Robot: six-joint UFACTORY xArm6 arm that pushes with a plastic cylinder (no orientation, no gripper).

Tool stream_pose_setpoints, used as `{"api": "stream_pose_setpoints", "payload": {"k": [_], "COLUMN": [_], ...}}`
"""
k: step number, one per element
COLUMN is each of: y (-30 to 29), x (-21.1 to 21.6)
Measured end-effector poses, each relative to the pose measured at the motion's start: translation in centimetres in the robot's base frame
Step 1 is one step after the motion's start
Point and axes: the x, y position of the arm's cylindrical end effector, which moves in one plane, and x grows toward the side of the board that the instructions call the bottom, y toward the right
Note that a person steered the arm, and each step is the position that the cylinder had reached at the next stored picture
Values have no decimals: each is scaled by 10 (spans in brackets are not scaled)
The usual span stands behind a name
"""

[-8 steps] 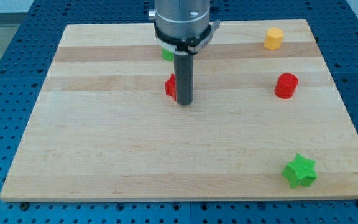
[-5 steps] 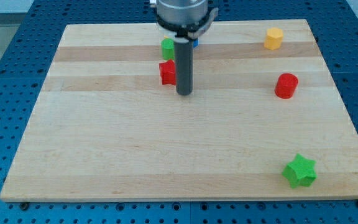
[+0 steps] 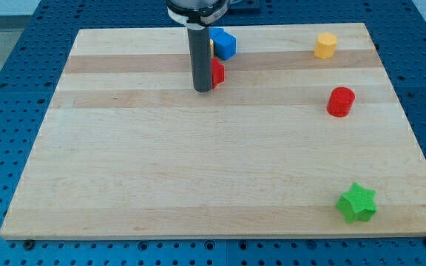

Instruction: Move your arm to the bottom of the yellow hexagon

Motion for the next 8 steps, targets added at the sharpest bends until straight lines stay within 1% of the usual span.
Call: {"api": "stream_pose_setpoints", "payload": {"k": [3,4,6,7,8], "y": [0,0,112,116,144], "x": [-25,-25,-25,-25,-25]}}
